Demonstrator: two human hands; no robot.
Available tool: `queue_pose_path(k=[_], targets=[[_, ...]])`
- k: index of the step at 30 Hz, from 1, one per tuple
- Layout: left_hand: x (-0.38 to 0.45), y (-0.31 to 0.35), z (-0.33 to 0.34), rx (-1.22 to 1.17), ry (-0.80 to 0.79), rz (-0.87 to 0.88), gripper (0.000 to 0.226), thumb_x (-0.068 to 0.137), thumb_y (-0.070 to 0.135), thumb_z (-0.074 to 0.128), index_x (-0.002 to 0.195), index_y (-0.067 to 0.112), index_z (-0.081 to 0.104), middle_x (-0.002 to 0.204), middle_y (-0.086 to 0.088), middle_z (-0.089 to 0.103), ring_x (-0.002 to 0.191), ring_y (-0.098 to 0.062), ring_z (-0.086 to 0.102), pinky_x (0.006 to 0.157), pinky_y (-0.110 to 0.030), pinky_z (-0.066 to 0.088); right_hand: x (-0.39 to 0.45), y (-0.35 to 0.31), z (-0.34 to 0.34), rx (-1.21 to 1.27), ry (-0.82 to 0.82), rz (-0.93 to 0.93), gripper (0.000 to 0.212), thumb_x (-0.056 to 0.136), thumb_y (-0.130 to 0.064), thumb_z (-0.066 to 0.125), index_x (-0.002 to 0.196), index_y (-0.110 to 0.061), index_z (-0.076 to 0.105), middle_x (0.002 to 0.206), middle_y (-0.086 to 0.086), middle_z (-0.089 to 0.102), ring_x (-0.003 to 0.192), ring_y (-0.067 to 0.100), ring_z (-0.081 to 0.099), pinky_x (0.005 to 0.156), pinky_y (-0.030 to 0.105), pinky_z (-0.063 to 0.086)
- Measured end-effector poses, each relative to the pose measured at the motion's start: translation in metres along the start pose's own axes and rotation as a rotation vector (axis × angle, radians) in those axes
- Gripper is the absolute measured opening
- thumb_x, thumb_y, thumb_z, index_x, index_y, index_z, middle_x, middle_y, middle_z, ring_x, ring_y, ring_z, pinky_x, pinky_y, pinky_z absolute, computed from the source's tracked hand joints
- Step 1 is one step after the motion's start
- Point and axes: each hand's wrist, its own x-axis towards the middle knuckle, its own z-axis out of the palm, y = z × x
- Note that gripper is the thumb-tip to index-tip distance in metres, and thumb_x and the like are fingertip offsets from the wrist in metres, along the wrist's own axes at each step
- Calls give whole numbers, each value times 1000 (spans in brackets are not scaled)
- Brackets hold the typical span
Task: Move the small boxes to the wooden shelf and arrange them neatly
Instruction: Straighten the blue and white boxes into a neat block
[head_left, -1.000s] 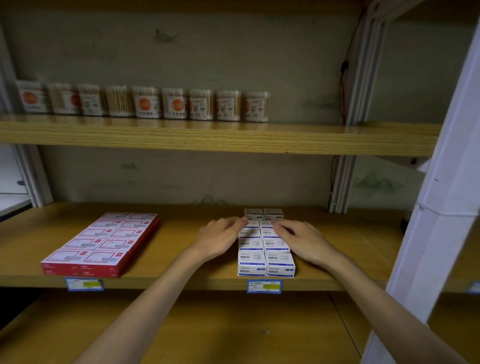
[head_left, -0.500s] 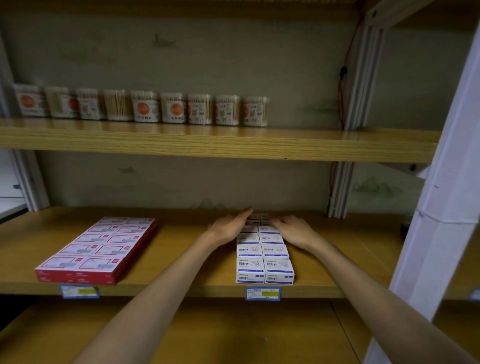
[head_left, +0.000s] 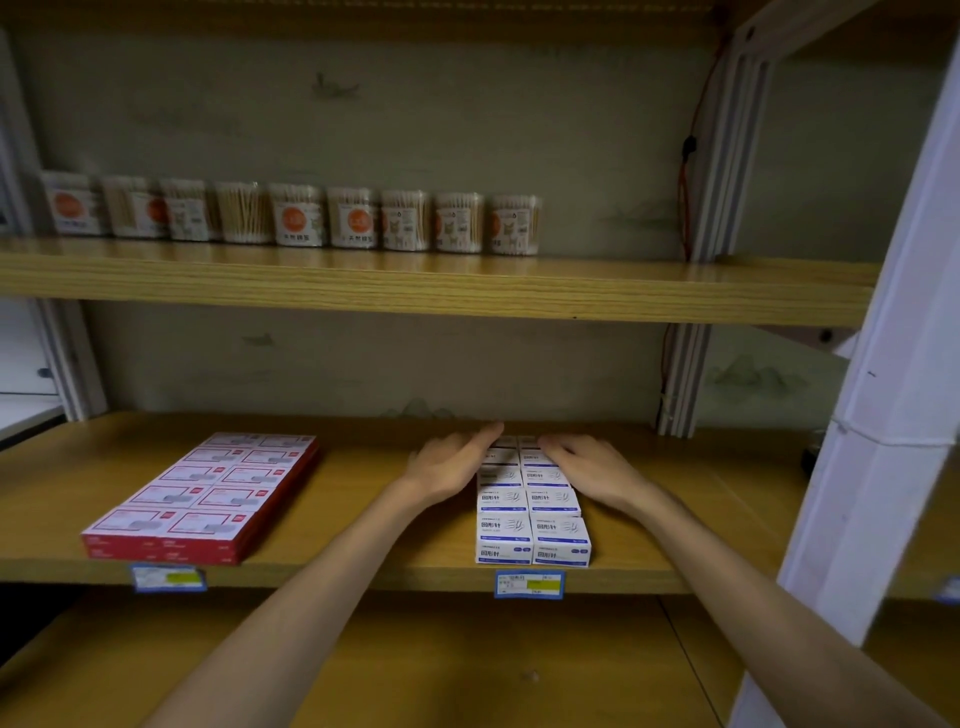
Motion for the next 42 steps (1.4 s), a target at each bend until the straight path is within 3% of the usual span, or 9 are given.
queue_pose_path(k=[6,10,15,17,20,25,32,35,42], targets=[[-12,4,3,-312,-12,-6,83,84,88,18,151,41,34,159,6,35,147,-23,32,121,-50,19,-2,0,3,119,51,60,60,102,-59,31,151,-24,40,150,1,50,138,24,46,112,40,36],[-19,21,8,-741,69,-17,70,97,69,22,157,33,21,165,1,21,150,-22,21,121,-43,12,-6,-6,10,731,159,144,69,100,-60,36,158,-26,21,163,3,29,148,25,30,122,47,22],[-23,29,14,-944,35,7,43,100,64,27,120,38,56,135,-2,59,117,-17,57,106,-37,35,-7,-13,20,974,57,201,57,99,-61,35,139,-22,48,124,9,67,120,26,62,113,50,40],[-22,27,18,-911,11,13,44,98,67,28,111,37,59,123,2,64,113,-16,59,106,-38,37,-5,-11,25,880,39,231,69,95,-67,38,141,-16,49,118,9,71,108,24,69,105,47,48],[-24,25,20,-841,-16,30,67,95,72,30,141,28,49,136,2,58,124,-18,55,116,-42,31,-10,-19,25,851,54,209,59,101,-55,40,142,-13,46,117,8,71,105,22,70,98,40,51],[-44,25,11,-791,31,24,63,102,61,24,156,29,26,162,3,27,148,-17,25,117,-35,15,-36,-24,10,575,49,197,78,99,-65,30,161,-23,8,166,-1,19,152,23,21,121,43,18],[-88,-12,-3,-83,-112,90,92,80,89,30,156,40,16,166,11,8,153,-16,7,124,-47,8,-91,-2,7,112,-160,97,97,81,-90,17,158,-36,-8,166,-16,-3,154,14,-2,125,51,7],[-97,-26,4,318,-175,239,105,74,95,19,159,34,9,167,5,6,154,-14,-1,125,-44,2,-94,9,16,-30,-157,-57,95,79,-93,15,157,-42,-3,164,-21,13,153,11,6,125,50,2],[-94,-33,20,478,-131,287,87,86,85,12,158,38,-5,167,11,1,153,-12,-4,125,-44,0,-95,7,15,-46,-158,-142,89,80,-91,20,154,-44,5,158,-23,32,148,6,25,125,48,8]])
